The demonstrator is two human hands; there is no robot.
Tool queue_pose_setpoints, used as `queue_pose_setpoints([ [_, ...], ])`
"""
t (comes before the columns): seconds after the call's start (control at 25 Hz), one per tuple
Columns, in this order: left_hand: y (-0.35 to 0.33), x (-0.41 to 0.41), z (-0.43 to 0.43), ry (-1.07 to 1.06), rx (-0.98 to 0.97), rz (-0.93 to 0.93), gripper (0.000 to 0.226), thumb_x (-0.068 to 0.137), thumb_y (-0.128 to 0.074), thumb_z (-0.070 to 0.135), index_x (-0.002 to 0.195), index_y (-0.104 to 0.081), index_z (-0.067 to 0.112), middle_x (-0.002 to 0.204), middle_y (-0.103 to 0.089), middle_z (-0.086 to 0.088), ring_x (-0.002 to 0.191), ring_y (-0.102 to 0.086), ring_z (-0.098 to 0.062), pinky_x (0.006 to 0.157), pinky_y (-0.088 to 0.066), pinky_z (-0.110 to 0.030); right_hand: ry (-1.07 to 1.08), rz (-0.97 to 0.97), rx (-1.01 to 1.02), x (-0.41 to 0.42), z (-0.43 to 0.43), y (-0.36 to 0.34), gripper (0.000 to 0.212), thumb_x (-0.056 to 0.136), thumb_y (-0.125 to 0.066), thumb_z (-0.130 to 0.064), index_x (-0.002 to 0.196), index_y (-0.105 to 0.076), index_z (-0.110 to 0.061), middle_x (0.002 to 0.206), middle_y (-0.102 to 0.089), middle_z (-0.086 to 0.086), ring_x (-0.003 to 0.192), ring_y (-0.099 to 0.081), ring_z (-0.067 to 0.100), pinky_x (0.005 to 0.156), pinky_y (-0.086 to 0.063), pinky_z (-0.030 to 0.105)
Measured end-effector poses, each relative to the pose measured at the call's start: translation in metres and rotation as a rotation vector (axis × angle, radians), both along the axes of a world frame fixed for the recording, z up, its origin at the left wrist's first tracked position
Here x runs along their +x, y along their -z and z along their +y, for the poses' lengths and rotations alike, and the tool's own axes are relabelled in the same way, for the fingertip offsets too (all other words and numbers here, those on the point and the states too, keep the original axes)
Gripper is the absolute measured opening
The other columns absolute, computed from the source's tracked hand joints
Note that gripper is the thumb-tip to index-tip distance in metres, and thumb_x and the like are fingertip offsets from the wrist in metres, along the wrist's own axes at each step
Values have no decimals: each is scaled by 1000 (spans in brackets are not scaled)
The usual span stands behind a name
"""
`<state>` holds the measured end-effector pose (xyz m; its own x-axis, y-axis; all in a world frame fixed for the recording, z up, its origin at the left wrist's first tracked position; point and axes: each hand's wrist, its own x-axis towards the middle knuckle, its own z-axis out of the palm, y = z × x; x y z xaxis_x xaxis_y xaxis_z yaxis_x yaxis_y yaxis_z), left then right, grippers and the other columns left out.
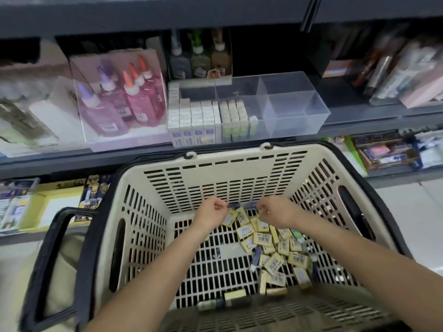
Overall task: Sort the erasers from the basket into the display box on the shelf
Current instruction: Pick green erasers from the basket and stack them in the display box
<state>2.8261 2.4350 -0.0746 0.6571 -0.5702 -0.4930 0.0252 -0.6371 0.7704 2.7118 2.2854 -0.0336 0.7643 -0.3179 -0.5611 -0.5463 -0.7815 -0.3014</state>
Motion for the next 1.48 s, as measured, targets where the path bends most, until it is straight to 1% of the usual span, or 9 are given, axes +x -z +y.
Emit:
queue_pose_setpoints([
  [0.08, 13, -3, 1, 65, 9, -94, 16, 92, -54, 14, 107, -59, 15, 107, -62, -3, 87, -56, -12, 79, -49, -27, 17, 33, -70, 7, -1, 25, 34, 91, -51, -23, 125, -51, -16, 117, -59, 7, 111, -55, 26, 87, -48, 34],
  [0.24, 32, -7, -1, 456, 87, -503, 35, 91, -49, 16, 126, -53, 18, 126, -57, -3, 113, -51, -21, 95, -43, -34, -48, 10, -184, 9, 1, 62, 52, 90, -51, -30, 139, -36, -21, 136, -42, 6, 123, -42, 30, 100, -39, 40],
  [0.32, 40, -5, -1, 510, 168, -536, 36, 92, -47, 25, 128, -48, 19, 125, -55, -4, 115, -50, -23, 93, -44, -36, -76, -25, -238, 7, -2, 70, 49, 91, -49, -32, 137, -38, -19, 134, -42, 6, 121, -43, 29, 100, -38, 39],
  [0.4, 46, -1, 2, 500, 237, -513, 39, 94, -44, 38, 130, -46, 23, 123, -55, -2, 113, -51, -23, 89, -45, -36, -68, -66, -261, 9, -3, 76, 44, 91, -48, -29, 133, -44, -18, 127, -45, 6, 118, -45, 27, 98, -37, 37],
  [0.52, 56, 2, 9, 523, 323, -451, 45, 94, -40, 48, 130, -50, 22, 127, -52, -5, 119, -45, -25, 95, -42, -38, -64, -83, -298, 13, 2, 80, 42, 88, -48, -20, 130, -48, -19, 124, -46, 8, 118, -43, 27, 97, -35, 36],
  [0.88, 57, -3, -1, 229, 300, -169, 28, 84, -60, 39, 105, -55, 20, 105, -62, -5, 93, -61, -23, 77, -50, -34, -76, -51, -199, 8, 4, 77, 27, 90, -51, -18, 116, -57, -21, 124, -48, 5, 114, -48, 25, 92, -42, 34],
  [1.2, 54, 0, 5, 321, 341, -72, 24, 88, -61, 30, 104, -49, 16, 94, -59, -3, 80, -55, -17, 72, -46, -31, -118, 2, -142, 8, 1, 70, 24, 93, -50, -27, 116, -56, -24, 122, -52, 4, 117, -44, 24, 95, -33, 34],
  [1.4, 45, -3, 9, 322, 327, -16, 23, 89, -60, 21, 108, -49, 12, 101, -60, -6, 90, -61, -22, 78, -51, -35, -15, -61, 35, 3, 1, 47, 20, 94, -51, -28, 110, -59, -19, 102, -63, 1, 96, -57, 21, 78, -43, 29],
  [1.48, 36, 3, 8, 207, 249, 5, 21, 91, -57, 14, 112, -54, 10, 107, -58, -7, 96, -59, -22, 87, -52, -36, 55, -102, 125, 1, 4, 40, 21, 93, -53, -25, 112, -59, -17, 94, -62, -2, 87, -58, 15, 74, -46, 25],
])
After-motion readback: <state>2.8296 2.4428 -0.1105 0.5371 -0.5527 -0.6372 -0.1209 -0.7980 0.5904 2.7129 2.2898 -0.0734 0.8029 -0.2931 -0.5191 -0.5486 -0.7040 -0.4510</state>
